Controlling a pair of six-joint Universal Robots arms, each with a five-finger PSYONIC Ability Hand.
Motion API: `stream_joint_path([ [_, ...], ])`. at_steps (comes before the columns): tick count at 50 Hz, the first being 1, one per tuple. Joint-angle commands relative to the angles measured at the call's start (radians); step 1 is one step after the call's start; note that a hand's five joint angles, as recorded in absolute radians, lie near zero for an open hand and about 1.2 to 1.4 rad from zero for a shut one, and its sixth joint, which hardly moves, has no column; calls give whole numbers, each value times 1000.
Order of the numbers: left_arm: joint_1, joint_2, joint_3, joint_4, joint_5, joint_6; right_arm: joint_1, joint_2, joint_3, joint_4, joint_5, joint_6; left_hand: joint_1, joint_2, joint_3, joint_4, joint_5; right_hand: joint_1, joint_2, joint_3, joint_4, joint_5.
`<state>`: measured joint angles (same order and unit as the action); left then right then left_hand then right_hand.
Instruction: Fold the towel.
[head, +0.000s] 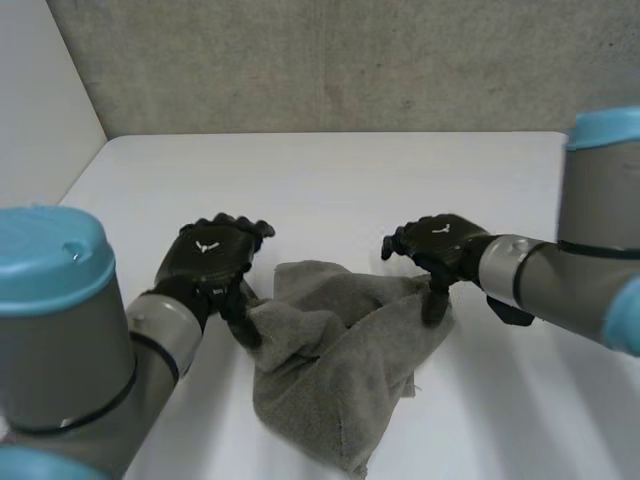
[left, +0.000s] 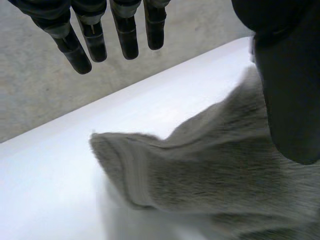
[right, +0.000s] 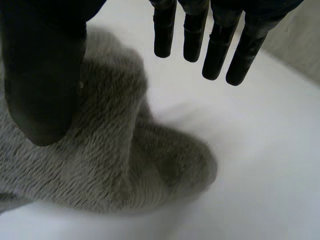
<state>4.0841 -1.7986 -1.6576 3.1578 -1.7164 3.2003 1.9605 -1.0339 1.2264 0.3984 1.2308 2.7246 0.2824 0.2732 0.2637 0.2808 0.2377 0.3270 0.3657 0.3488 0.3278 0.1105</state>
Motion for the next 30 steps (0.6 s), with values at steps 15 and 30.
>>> stream_joint_path([
  [15,64,-196,468,-13,-18,124,49,64,-447,-199,76,145,1114,1123,1133,1116,984,1069,1031,1047,1068,1111],
  [30,58,-5,407,220,-131,58,21,-318,134,-720,102,242,1114,1123,1133,1116,984,1069,1031,1047,1068,1111],
])
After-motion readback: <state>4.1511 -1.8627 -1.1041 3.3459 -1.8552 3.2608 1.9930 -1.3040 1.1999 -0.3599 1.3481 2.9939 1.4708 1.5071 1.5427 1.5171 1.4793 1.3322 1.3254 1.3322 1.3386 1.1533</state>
